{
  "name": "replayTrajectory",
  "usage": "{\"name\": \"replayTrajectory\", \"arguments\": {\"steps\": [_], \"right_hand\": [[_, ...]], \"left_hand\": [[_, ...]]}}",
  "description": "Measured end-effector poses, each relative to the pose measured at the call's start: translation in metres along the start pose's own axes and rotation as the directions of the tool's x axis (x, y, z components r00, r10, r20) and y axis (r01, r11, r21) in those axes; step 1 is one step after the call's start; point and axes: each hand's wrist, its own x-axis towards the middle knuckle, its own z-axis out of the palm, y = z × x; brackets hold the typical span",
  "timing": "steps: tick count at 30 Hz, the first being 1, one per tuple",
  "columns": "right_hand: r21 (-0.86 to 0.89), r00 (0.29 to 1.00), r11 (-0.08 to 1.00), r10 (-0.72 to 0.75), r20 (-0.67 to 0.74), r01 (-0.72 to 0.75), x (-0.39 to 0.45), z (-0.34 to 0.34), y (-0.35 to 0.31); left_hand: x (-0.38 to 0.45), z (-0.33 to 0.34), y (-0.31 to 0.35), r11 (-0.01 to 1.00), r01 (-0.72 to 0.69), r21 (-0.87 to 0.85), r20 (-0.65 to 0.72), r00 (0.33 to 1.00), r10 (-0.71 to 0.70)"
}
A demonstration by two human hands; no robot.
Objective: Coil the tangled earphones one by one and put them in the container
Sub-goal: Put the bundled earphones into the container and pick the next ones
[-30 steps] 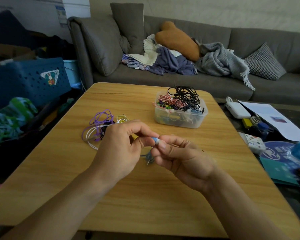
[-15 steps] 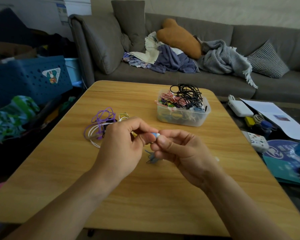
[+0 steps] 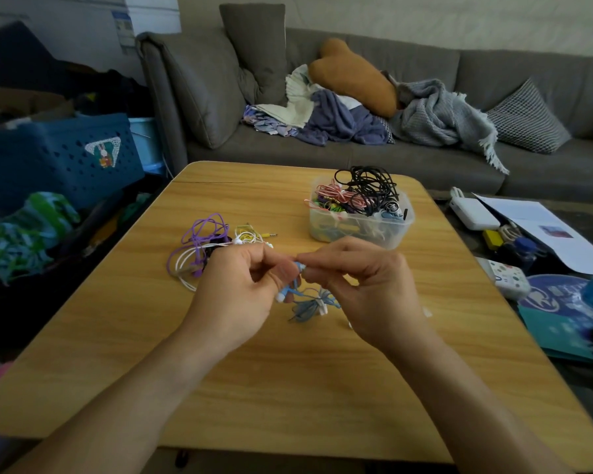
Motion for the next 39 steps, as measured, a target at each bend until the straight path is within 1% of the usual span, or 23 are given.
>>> {"name": "replayTrajectory", "arguments": {"steps": [3, 5, 7, 9, 14, 17, 21, 25, 29, 31, 34, 39], "right_hand": [[-0.052, 1.000, 0.999, -0.002, 0.014, 0.003, 0.001, 0.004, 0.001], [-0.025, 0.998, 0.998, 0.056, 0.025, -0.055, 0.001, 0.007, 0.001], [0.028, 0.991, 0.991, 0.130, 0.037, -0.131, 0.001, 0.009, 0.000], [0.075, 0.980, 0.979, 0.188, 0.058, -0.192, 0.001, 0.010, -0.001], [0.123, 0.956, 0.952, 0.263, 0.132, -0.279, -0.001, 0.007, -0.002], [0.137, 0.947, 0.942, 0.287, 0.146, -0.307, -0.001, 0.004, -0.004], [0.220, 0.945, 0.919, 0.313, 0.100, -0.328, -0.001, 0.001, -0.007], [0.228, 0.943, 0.917, 0.330, 0.031, -0.328, -0.002, -0.002, -0.007], [0.228, 0.933, 0.905, 0.346, 0.096, -0.359, -0.003, -0.006, -0.004], [0.295, 0.912, 0.863, 0.384, 0.143, -0.409, -0.003, -0.008, -0.004], [0.443, 0.865, 0.744, 0.452, 0.218, -0.500, -0.004, -0.010, -0.003], [0.536, 0.787, 0.587, 0.539, 0.301, -0.607, -0.005, -0.010, -0.003]], "left_hand": [[-0.003, 0.003, 0.001, 0.974, 0.153, -0.166, 0.003, 0.988, -0.155], [-0.004, 0.003, 0.001, 0.944, 0.230, -0.238, 0.022, 0.973, -0.231], [-0.004, 0.002, 0.001, 0.923, 0.277, -0.269, 0.039, 0.960, -0.277], [-0.003, 0.001, 0.001, 0.923, 0.284, -0.259, 0.042, 0.958, -0.283], [-0.001, 0.000, -0.003, 0.971, 0.207, -0.124, 0.029, 0.978, -0.205], [0.000, 0.000, -0.005, 0.986, 0.153, -0.066, 0.025, 0.988, -0.151], [0.003, 0.001, -0.007, 0.993, 0.110, -0.038, 0.015, 0.994, -0.110], [0.005, 0.003, -0.009, 0.995, 0.092, -0.023, 0.029, 0.995, -0.092], [0.006, 0.003, -0.012, 0.997, 0.071, -0.019, 0.038, 0.997, -0.070], [0.006, 0.003, -0.012, 0.998, 0.053, -0.012, 0.038, 0.998, -0.053], [0.006, 0.003, -0.012, 1.000, -0.002, 0.016, 0.035, 0.999, 0.001], [0.006, 0.005, -0.012, 0.993, -0.096, 0.070, 0.028, 0.995, 0.094]]}}
